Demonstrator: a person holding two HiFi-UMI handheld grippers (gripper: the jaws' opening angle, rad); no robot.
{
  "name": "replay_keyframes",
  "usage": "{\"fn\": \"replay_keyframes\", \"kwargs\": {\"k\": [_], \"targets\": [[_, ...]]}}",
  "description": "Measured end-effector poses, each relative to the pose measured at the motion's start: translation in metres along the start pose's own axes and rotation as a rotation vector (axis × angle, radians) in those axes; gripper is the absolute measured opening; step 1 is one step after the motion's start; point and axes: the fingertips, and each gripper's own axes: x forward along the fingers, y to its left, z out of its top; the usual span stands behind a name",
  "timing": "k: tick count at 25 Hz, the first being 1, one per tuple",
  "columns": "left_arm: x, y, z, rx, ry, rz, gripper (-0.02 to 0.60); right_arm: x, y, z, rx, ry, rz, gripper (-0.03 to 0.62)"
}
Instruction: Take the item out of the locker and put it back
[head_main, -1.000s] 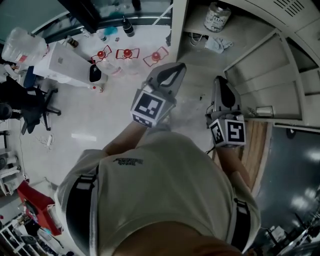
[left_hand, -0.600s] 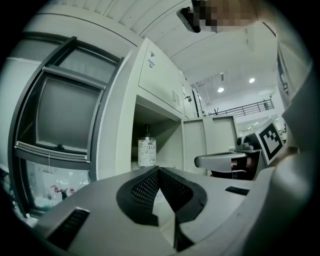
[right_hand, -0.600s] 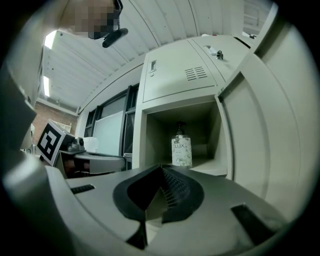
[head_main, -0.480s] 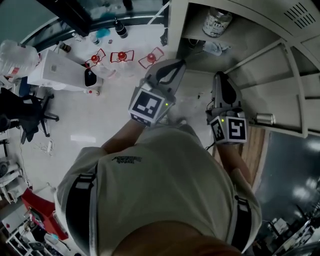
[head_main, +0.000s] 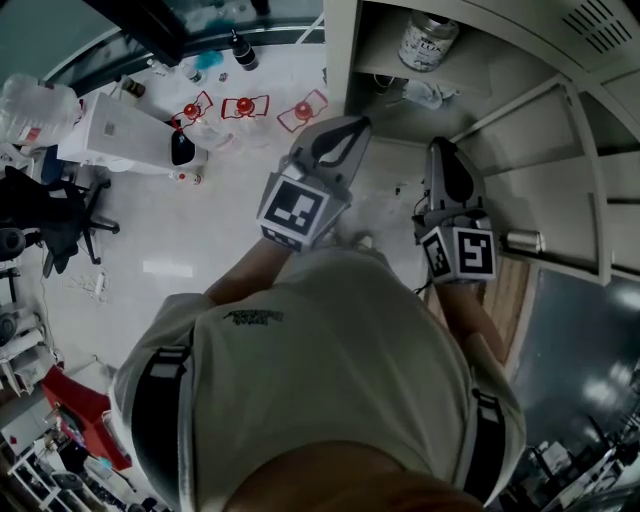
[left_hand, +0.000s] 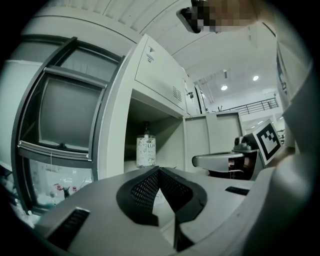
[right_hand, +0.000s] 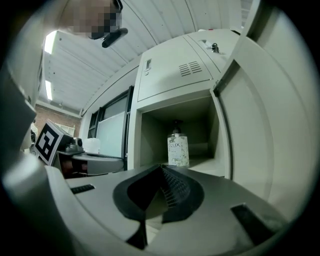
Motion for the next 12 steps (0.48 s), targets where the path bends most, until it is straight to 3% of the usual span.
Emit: {"fn": "replay_keyframes", "kwargs": {"k": [5, 7, 12], "targets": [[0.012, 0.001, 0.01, 0.005, -0.014, 0.024, 0.012, 0.009, -0.008, 0.009, -0.005, -0.012, 0.01, 0.026], [0.018, 0.001, 0.017, 0.014, -0.019, 0.035, 0.012, 0.018, -0.012, 0.018, -0.022, -0.017, 0.021, 0.128], [0.026, 0.006, 0.035, 0.022, -0.034, 0.053, 0.014, 0.048, -0.012, 0.04, -0.073, -0.019, 0.027, 0.268]]}}
